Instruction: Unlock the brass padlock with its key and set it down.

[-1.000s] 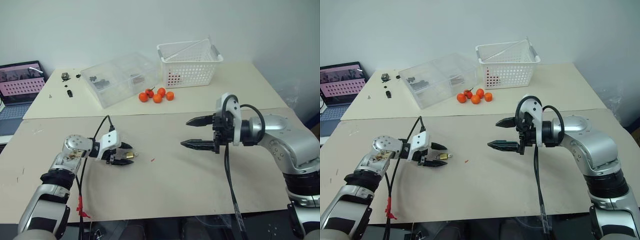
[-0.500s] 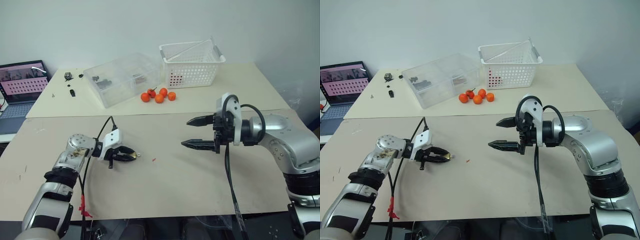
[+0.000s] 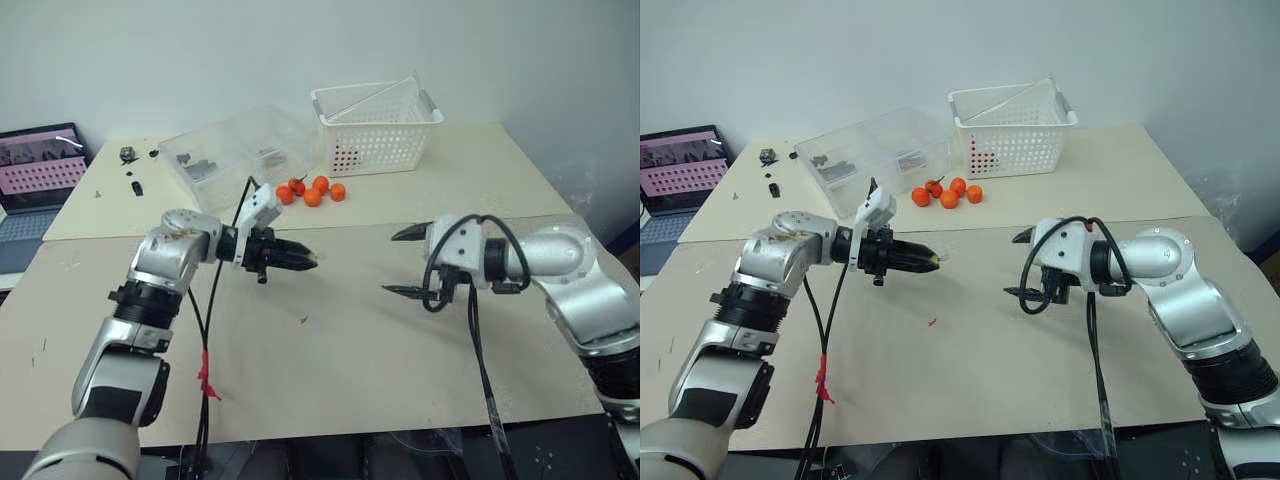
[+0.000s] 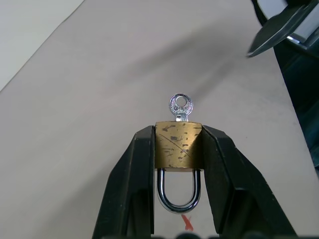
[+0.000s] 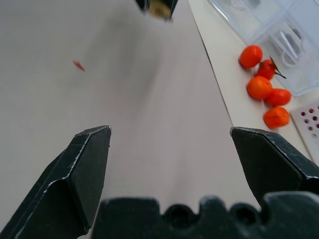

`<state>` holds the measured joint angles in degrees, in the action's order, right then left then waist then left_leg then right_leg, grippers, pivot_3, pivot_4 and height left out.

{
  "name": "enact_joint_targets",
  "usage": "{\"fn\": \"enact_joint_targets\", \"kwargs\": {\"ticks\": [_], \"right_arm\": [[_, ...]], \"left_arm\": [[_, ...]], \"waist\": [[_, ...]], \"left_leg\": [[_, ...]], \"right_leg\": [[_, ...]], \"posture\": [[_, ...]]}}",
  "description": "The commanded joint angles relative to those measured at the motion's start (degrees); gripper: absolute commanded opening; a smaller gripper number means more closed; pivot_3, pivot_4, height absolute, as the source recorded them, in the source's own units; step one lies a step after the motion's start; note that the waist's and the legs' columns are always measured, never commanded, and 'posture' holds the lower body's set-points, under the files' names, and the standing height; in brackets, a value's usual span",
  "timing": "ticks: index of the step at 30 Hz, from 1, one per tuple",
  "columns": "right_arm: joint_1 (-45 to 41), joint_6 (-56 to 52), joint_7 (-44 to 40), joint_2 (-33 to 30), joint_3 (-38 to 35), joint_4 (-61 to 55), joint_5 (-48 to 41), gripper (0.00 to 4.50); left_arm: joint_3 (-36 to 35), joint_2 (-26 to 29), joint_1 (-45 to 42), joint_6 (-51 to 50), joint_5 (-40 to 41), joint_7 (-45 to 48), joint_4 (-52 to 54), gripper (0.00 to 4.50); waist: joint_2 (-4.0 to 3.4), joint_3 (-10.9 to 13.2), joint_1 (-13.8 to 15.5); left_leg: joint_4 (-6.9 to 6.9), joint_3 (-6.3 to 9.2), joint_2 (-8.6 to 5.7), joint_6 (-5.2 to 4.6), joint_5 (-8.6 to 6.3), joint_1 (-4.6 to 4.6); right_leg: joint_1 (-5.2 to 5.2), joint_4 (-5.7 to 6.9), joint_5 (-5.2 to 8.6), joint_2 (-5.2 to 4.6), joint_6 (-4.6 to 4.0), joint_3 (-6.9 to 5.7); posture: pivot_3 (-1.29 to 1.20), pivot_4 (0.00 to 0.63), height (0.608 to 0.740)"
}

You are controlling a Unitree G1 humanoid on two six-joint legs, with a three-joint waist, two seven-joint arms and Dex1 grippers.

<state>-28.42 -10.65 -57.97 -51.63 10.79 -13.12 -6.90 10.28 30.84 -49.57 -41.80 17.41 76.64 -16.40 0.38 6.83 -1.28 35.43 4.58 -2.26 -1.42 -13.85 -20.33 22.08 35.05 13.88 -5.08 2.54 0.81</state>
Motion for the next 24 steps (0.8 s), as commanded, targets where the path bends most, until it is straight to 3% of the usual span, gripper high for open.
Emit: {"fn": "enact_joint_targets", "kwargs": {"ticks": [1, 9, 17, 24], "right_arm": [[0.5, 12.0, 2.8, 0.9, -0.9, 2.7, 5.3, 4.50], [-1.1, 3.4, 1.9, 8.0, -1.2, -7.0, -2.2, 4.50], [-0.3, -2.4, -1.1, 8.9, 0.2, -11.6, -5.9, 4.50], [1.8, 6.1, -0.3, 10.1, 1.6, -9.0, -0.7, 4.50]], "left_arm": [[0.9, -0.5, -3.0, -3.8, 2.1, 0.7, 2.6, 0.84], [6.1, -0.1, -2.3, -1.9, 0.9, 3.1, 3.7, 0.84], [8.0, -0.2, -4.1, -0.7, 1.0, 6.2, 3.8, 0.84], [11.2, 2.0, -4.3, 0.0, 1.0, 11.0, 7.4, 0.84]], "waist": [[0.00, 0.0, 0.0], [0.00, 0.0, 0.2], [0.00, 0.0, 0.6], [-0.01, 0.0, 0.3]], "left_leg": [[0.01, -0.01, 0.00, 0.00, 0.00, -0.01], [0.00, -0.01, 0.09, 0.00, 0.00, 0.00], [0.02, -0.02, 0.04, -0.01, -0.01, -0.02], [0.17, -0.04, 0.06, -0.21, -0.12, -0.02]], "right_leg": [[0.00, 0.00, 0.00, 0.00, 0.00, 0.01], [0.01, 0.00, -0.02, 0.07, -0.03, 0.10], [-0.01, -0.05, -0.02, 0.02, -0.03, 0.08], [-0.02, -0.02, -0.01, 0.08, -0.03, 0.11]], "posture": [[0.00, 0.150, 0.740], [0.00, 0.150, 0.740], [0.00, 0.150, 0.740], [0.00, 0.150, 0.740]]}}
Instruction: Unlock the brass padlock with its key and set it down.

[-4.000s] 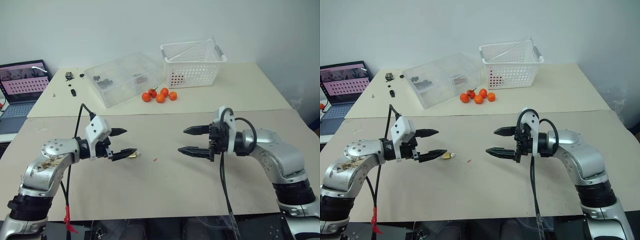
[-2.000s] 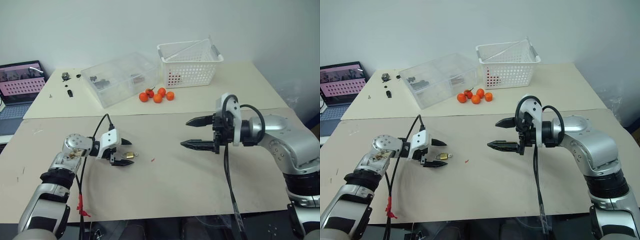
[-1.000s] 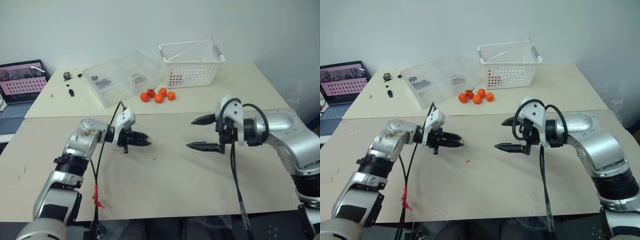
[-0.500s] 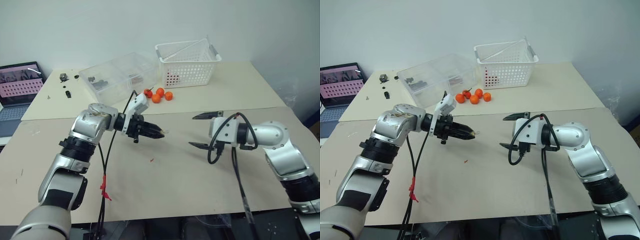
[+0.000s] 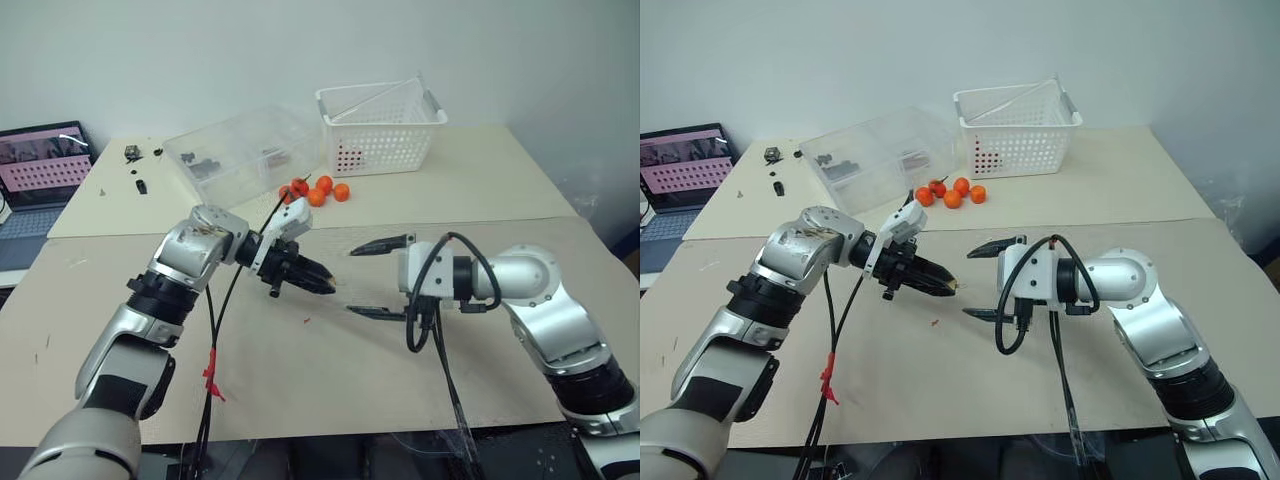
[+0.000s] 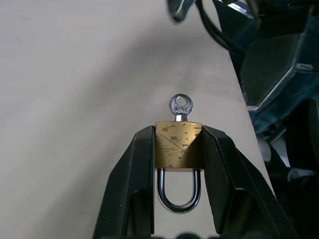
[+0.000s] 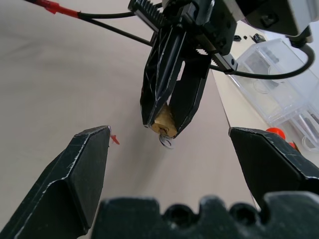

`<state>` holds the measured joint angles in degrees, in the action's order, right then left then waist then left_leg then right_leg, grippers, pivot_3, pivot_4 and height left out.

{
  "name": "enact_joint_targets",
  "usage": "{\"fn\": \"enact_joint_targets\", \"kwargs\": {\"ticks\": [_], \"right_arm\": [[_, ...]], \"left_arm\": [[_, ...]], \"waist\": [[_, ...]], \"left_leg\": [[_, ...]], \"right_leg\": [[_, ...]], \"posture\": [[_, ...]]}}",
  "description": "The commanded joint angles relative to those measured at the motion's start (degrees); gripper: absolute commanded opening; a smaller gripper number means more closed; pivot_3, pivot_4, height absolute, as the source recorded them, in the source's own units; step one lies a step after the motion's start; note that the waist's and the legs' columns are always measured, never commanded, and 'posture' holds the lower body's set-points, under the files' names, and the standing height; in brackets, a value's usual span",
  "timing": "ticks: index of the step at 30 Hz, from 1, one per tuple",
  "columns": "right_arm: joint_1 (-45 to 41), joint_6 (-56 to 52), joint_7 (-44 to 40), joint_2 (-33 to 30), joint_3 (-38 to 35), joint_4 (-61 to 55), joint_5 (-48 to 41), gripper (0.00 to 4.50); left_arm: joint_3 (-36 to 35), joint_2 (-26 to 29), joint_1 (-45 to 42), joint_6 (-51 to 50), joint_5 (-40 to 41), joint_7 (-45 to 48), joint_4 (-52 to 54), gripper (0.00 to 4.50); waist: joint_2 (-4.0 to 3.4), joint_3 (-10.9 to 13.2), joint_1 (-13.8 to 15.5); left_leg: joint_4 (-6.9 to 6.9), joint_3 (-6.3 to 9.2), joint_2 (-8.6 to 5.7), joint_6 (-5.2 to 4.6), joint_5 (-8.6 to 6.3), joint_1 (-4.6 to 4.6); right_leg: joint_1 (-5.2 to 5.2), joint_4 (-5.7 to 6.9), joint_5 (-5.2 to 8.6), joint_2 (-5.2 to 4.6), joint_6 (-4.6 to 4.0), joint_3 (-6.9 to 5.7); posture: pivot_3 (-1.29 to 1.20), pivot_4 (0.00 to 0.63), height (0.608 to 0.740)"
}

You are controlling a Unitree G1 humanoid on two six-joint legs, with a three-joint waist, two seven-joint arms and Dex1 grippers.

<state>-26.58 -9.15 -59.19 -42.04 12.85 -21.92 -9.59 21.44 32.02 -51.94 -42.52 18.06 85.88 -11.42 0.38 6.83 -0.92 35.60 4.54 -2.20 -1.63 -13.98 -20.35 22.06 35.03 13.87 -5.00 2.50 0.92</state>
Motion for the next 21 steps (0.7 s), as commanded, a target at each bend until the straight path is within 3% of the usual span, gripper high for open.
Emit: {"fn": "enact_joint_targets", "kwargs": {"ticks": [1, 10, 14, 18, 21], "right_arm": [[0.4, 5.3, 0.9, 0.6, -0.3, -0.2, 2.2, 4.50], [2.7, 3.7, 0.7, 2.1, -0.5, -1.5, 0.5, 4.50], [3.2, 3.1, 0.7, 2.3, -1.0, -1.7, -0.1, 3.62], [3.6, 3.2, 1.0, 2.5, -1.0, -1.8, 0.3, 2.18], [3.8, 2.9, 1.3, 2.6, -1.2, -1.8, 0.3, 2.18]], "left_arm": [[0.1, 0.8, -2.0, 0.8, 0.4, 1.8, 2.3, 0.84], [1.3, 1.3, -1.4, 1.1, 0.1, 3.8, 2.3, 0.84], [1.5, 0.8, -2.1, 1.2, -0.1, 3.9, 1.3, 0.84], [2.0, 0.6, -2.4, 1.4, -0.2, 4.1, 0.9, 0.84], [2.2, 0.4, -2.5, 1.3, -0.2, 4.3, 0.7, 0.84]], "waist": [[0.00, 0.0, 0.0], [0.00, 0.0, 0.0], [0.00, 0.0, 0.1], [0.00, 0.0, 0.1], [0.00, 0.0, 0.1]], "left_leg": [[0.07, 0.00, 0.00, -0.06, -0.03, -0.01], [0.18, 0.02, 0.03, -0.14, -0.08, -0.01], [0.18, 0.02, 0.03, -0.16, -0.09, 0.00], [0.19, 0.02, 0.03, -0.16, -0.09, -0.01], [0.19, 0.02, 0.03, -0.17, -0.10, 0.00]], "right_leg": [[0.00, 0.02, 0.00, 0.01, 0.00, 0.02], [-0.04, 0.02, 0.00, 0.06, 0.00, 0.02], [-0.04, 0.02, 0.00, 0.06, 0.00, 0.02], [-0.05, 0.02, 0.00, 0.06, 0.00, 0.02], [-0.05, 0.02, 0.00, 0.06, 0.00, 0.02]], "posture": [[0.00, 0.150, 0.740], [0.00, 0.150, 0.740], [0.00, 0.150, 0.740], [0.00, 0.150, 0.740], [0.00, 0.150, 0.740]]}}
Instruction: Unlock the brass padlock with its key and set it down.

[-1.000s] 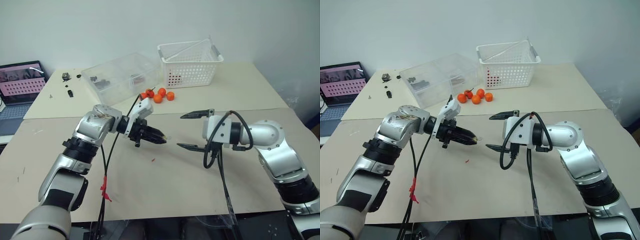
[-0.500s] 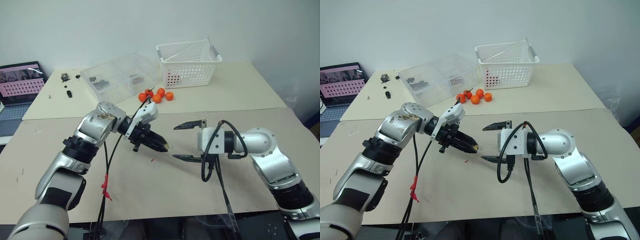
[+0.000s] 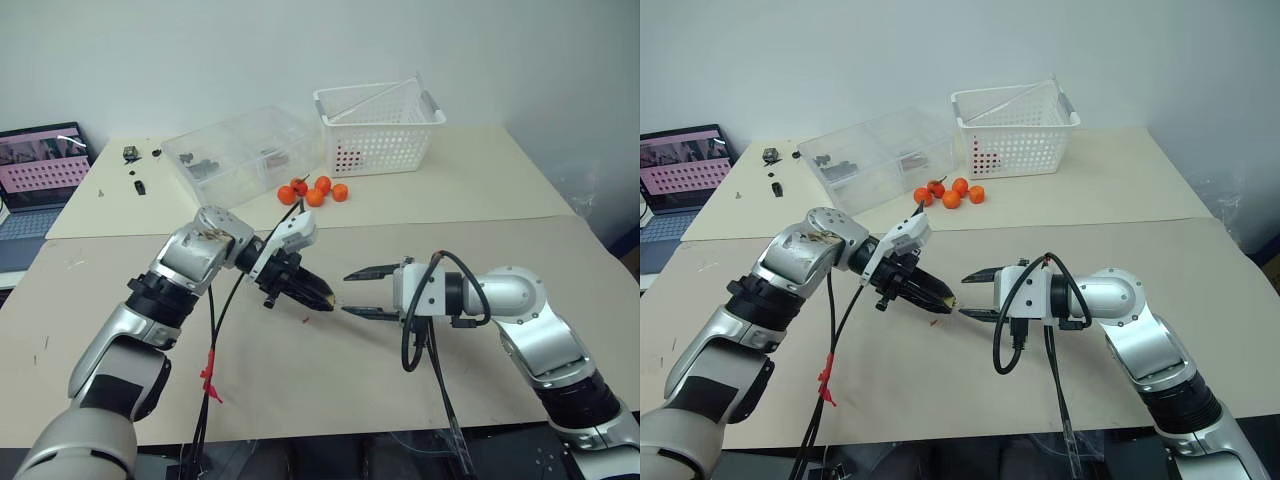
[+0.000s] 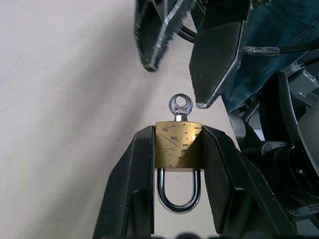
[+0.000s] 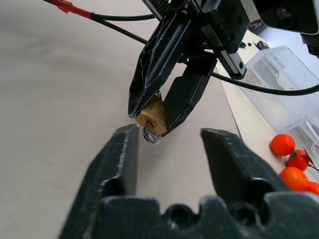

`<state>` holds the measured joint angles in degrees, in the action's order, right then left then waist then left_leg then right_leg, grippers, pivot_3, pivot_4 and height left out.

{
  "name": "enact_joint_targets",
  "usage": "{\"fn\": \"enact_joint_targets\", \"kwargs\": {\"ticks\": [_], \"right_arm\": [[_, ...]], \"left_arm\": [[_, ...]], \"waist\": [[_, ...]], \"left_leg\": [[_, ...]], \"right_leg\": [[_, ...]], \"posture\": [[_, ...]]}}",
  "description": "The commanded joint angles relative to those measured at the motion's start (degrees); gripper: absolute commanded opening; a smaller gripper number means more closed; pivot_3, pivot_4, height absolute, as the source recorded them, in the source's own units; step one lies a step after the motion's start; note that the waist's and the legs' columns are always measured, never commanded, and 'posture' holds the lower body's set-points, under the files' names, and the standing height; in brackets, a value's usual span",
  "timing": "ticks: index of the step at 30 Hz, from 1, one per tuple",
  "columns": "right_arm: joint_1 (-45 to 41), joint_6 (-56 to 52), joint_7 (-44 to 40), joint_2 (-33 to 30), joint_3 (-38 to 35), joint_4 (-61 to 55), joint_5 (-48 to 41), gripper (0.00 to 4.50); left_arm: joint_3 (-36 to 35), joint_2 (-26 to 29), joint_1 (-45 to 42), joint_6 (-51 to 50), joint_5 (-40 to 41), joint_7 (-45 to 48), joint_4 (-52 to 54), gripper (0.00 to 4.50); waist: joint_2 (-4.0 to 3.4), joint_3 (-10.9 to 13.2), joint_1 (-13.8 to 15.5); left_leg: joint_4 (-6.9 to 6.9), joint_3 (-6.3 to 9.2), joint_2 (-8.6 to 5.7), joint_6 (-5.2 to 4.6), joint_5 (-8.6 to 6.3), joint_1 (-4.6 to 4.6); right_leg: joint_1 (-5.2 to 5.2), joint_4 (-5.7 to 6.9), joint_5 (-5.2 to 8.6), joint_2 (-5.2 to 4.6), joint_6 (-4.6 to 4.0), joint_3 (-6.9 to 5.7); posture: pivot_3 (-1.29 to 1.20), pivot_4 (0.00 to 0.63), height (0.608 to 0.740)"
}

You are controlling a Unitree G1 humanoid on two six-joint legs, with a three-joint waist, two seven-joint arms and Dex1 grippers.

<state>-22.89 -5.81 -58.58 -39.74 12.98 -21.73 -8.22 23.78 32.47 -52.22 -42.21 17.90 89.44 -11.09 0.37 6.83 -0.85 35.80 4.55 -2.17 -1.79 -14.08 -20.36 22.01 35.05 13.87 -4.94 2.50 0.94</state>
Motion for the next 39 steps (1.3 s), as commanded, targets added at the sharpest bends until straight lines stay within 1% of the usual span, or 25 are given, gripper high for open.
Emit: {"fn": "enact_joint_targets", "kwargs": {"ticks": [1, 14, 17, 19, 21, 22, 28, 32, 34, 38, 39], "right_arm": [[0.2, -0.3, 0.8, 0.3, -1.3, -1.9, -1.0, 2.18], [-0.1, -0.3, 0.8, 1.3, -1.2, -0.2, -0.8, 2.18], [-0.1, -0.3, 0.6, 1.3, -1.3, 0.0, -0.9, 1.46], [-0.1, -0.4, 0.5, 1.3, -1.3, 0.1, -1.0, 0.68], [-0.3, -0.7, 0.5, 1.3, -1.4, 0.1, -1.1, 0.12], [-0.4, -0.8, 0.4, 1.3, -1.5, 0.1, -1.2, 0.05], [-0.3, -2.1, 0.3, 1.1, -2.0, -0.3, -1.8, 0.05], [-0.7, -7.6, 0.0, 1.0, -2.3, -1.5, -4.5, 0.05], [-1.4, -9.9, 0.0, 1.0, -2.5, -2.0, -5.7, 0.05], [-2.9, -10.1, 0.4, 1.0, -2.6, -1.7, -5.4, 0.05], [-3.2, -9.9, 0.2, 0.9, -2.5, -1.6, -5.1, 0.33]], "left_arm": [[-0.1, 0.0, -2.3, 1.0, -0.1, 0.8, 0.2, 0.84], [0.1, -0.7, -3.3, 1.7, -0.6, 0.9, -0.6, 0.84], [-0.2, -1.1, -3.3, 1.9, -0.9, 0.1, -1.2, 0.84], [-0.1, -1.2, -3.3, 2.2, -1.2, 0.1, -1.4, 0.84], [-0.1, -1.3, -3.4, 2.3, -1.2, 0.0, -1.6, 0.84], [-0.1, -1.4, -3.4, 2.3, -1.2, 0.0, -1.7, 0.84], [-0.3, -2.0, -3.5, 2.9, -1.4, -0.4, -1.8, 0.84], [-0.2, -2.3, -3.2, 6.3, -2.8, -1.2, -0.9, 0.84], [-0.1, -2.2, -3.1, 6.3, -2.8, -1.2, -0.4, 0.84], [-0.2, -2.5, -2.9, 6.1, -2.8, -1.4, -0.7, 0.84], [-0.2, -2.5, -2.8, 6.2, -2.9, -1.4, -0.9, 0.84]], "waist": [[0.00, 0.0, 0.0], [0.00, 0.0, 0.0], [0.00, 0.0, 0.0], [0.00, 0.0, 0.0], [0.00, 0.0, 0.0], [0.00, 0.0, 0.0], [0.00, 0.0, 0.0], [0.00, 0.0, 0.0], [0.00, 0.0, 0.0], [0.00, 0.0, 0.0], [0.00, 0.0, 0.0]], "left_leg": [[0.00, 0.00, 0.00, -0.01, 0.00, 0.00], [0.03, 0.00, 0.00, -0.03, -0.02, 0.00], [0.03, 0.00, 0.00, -0.04, -0.02, 0.00], [0.03, 0.00, 0.00, -0.04, -0.02, 0.00], [0.04, 0.00, 0.00, -0.04, -0.03, 0.00], [0.04, 0.00, 0.00, -0.05, -0.03, 0.00], [0.04, 0.00, 0.00, -0.07, -0.04, 0.00], [0.05, 0.00, 0.00, -0.07, -0.04, 0.00], [0.05, 0.01, 0.00, -0.07, -0.04, 0.00], [0.05, 0.01, 0.00, -0.09, -0.05, 0.00], [0.04, 0.01, 0.00, -0.09, -0.05, 0.00]], "right_leg": [[0.00, 0.00, 0.00, 0.00, 0.00, 0.00], [0.00, 0.00, 0.00, 0.00, 0.00, 0.01], [0.00, 0.01, 0.00, 0.00, 0.00, 0.00], [-0.01, 0.01, 0.00, 0.00, 0.00, 0.00], [-0.01, 0.01, 0.00, 0.00, 0.00, 0.00], [0.00, 0.00, 0.00, 0.00, 0.00, 0.00], [-0.01, 0.00, 0.00, 0.00, 0.00, 0.00], [-0.01, 0.00, 0.00, 0.00, 0.00, 0.00], [-0.01, 0.00, 0.00, 0.00, 0.00, 0.01], [-0.01, 0.01, 0.00, 0.01, 0.00, 0.01], [-0.01, 0.00, 0.00, 0.01, 0.00, 0.01]], "posture": [[0.00, 0.150, 0.740], [0.00, 0.150, 0.740], [0.00, 0.150, 0.740], [0.00, 0.150, 0.740], [0.00, 0.150, 0.740], [0.00, 0.150, 0.740], [0.00, 0.150, 0.740], [0.00, 0.150, 0.740], [0.00, 0.150, 0.740], [0.00, 0.150, 0.740], [0.00, 0.150, 0.740]]}}
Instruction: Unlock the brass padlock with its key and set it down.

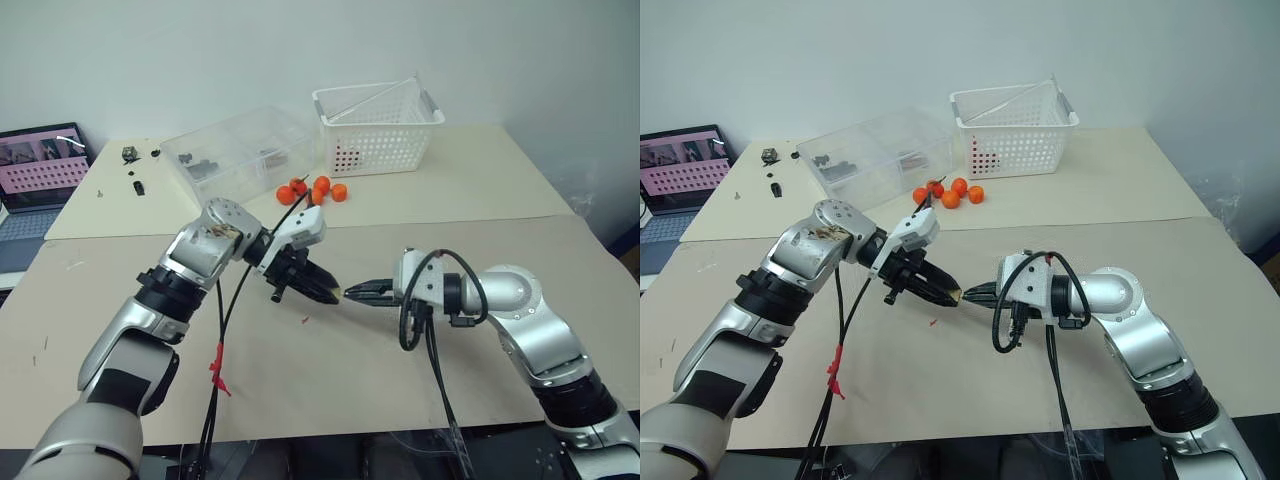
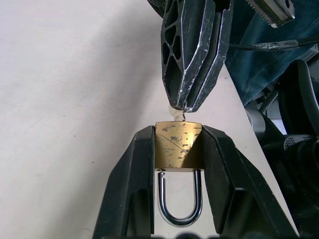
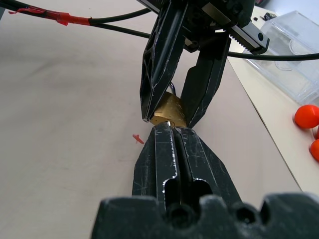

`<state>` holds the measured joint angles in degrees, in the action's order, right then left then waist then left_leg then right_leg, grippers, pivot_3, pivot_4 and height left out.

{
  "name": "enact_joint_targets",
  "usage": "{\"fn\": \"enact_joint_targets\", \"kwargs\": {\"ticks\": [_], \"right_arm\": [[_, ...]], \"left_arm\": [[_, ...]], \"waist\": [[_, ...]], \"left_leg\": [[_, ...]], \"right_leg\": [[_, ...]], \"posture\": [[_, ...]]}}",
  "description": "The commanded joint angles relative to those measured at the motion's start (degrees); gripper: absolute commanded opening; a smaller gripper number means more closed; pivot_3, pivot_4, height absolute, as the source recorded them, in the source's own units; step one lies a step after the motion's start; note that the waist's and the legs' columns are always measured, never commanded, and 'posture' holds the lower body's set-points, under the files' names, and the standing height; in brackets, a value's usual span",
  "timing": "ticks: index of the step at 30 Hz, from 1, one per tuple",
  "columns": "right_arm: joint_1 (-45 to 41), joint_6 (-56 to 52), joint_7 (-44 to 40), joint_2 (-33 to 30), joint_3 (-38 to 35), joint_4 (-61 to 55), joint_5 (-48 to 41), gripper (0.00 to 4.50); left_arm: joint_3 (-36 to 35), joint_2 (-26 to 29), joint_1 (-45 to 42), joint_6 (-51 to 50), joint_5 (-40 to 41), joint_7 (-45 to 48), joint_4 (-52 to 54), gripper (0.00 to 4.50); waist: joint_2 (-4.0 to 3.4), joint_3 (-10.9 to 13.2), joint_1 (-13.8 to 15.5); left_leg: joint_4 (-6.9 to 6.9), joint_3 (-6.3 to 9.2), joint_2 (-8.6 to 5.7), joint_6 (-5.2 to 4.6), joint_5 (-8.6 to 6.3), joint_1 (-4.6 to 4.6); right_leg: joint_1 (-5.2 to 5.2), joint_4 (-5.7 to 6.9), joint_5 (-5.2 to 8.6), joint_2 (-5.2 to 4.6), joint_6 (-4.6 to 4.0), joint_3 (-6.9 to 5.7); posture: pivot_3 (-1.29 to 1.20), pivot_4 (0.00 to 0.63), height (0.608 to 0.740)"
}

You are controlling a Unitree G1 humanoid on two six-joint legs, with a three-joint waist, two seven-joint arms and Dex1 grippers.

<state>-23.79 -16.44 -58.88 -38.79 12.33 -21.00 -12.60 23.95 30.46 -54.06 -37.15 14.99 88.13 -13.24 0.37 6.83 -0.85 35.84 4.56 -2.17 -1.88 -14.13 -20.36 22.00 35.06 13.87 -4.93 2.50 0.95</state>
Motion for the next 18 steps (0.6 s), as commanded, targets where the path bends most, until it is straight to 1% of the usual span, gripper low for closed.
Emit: {"fn": "enact_joint_targets", "kwargs": {"ticks": [1, 2, 3, 5, 6, 7, 11, 13, 18], "right_arm": [[-2.4, 0.9, 0.4, -0.1, -1.9, -2.2, -0.7, 0.64], [-2.5, 1.0, 0.0, -0.3, -1.7, -2.1, -0.6, 0.84], [-2.5, 1.6, -0.4, -0.6, -1.6, -2.0, -0.3, 1.15], [-2.3, 3.8, -0.3, -1.2, -1.2, -2.1, 1.3, 1.91], [-2.2, 4.8, -0.5, -1.5, -0.9, -2.1, 1.9, 2.19], [-2.1, 6.4, -0.5, -1.9, -0.6, -2.1, 3.1, 2.58], [-1.3, 11.7, -0.5, -2.5, 0.2, -1.7, 5.9, 2.58], [-0.3, 16.1, -0.1, -2.9, 0.3, -1.0, 8.0, 2.58], [1.5, 23.9, 2.1, -2.2, -0.5, 1.2, 11.3, 2.58]], "left_arm": [[-0.4, -0.6, -0.9, 1.1, 0.0, -0.2, 1.1, 0.84], [-0.4, -0.5, -0.8, 1.2, -0.1, -0.2, 0.9, 0.84], [-0.4, -0.5, -0.8, 1.2, -0.2, -0.2, 0.8, 0.84], [-0.7, -0.7, -0.7, 0.5, 0.1, -0.4, 0.6, 0.84], [-0.9, -0.8, -0.8, 0.0, 0.2, -0.5, 0.5, 0.84], [-0.9, -0.8, -1.0, -0.8, 0.5, -0.4, 0.3, 0.84], [-1.1, -0.8, -1.3, -1.5, 0.7, -0.2, -0.1, 0.84], [-1.0, -0.6, -1.4, -3.0, 1.4, 0.7, -0.1, 0.84], [-1.5, 0.1, -2.1, -9.8, 4.9, 3.8, -1.5, 0.84]], "waist": [[0.00, 0.0, 0.0], [0.00, 0.0, 0.0], [0.00, 0.0, 0.0], [0.00, 0.0, 0.0], [0.00, 0.0, 0.0], [0.00, 0.0, 0.0], [0.00, 0.0, 0.0], [0.00, 0.0, 0.0], [0.00, 0.0, -0.1]], "left_leg": [[0.00, 0.00, 0.00, 0.00, 0.00, 0.00], [0.01, 0.00, -0.01, -0.01, 0.00, 0.00], [0.02, 0.00, -0.01, -0.01, 0.00, -0.01], [0.02, 0.00, -0.01, -0.01, -0.01, -0.01], [0.02, 0.00, -0.01, -0.02, -0.01, -0.01], [0.02, -0.01, -0.01, -0.03, -0.02, -0.01], [0.02, -0.01, -0.01, -0.03, -0.02, 0.00], [0.02, -0.02, -0.01, -0.03, -0.02, 0.00], [0.03, -0.04, -0.01, -0.05, -0.03, 0.00]], "right_leg": [[0.00, 0.00, 0.00, 0.00, 0.00, 0.00], [0.00, 0.00, 0.00, 0.00, 0.00, 0.00], [0.00, 0.00, 0.00, 0.00, 0.00, 0.01], [0.00, -0.01, 0.00, 0.00, 0.00, 0.01], [0.00, -0.01, 0.00, 0.00, 0.00, 0.00], [0.00, -0.01, 0.00, 0.00, 0.00, 0.00], [0.00, 0.00, 0.00, 0.00, 0.00, 0.00], [0.00, -0.01, 0.00, 0.00, 0.00, 0.00], [0.00, 0.00, 0.00, 0.01, 0.00, 0.01]], "posture": [[0.00, 0.150, 0.740], [0.00, 0.150, 0.740], [0.00, 0.150, 0.740], [0.00, 0.150, 0.740], [0.00, 0.150, 0.740], [0.00, 0.150, 0.740], [0.00, 0.150, 0.740], [0.00, 0.150, 0.740], [0.00, 0.150, 0.740]]}}
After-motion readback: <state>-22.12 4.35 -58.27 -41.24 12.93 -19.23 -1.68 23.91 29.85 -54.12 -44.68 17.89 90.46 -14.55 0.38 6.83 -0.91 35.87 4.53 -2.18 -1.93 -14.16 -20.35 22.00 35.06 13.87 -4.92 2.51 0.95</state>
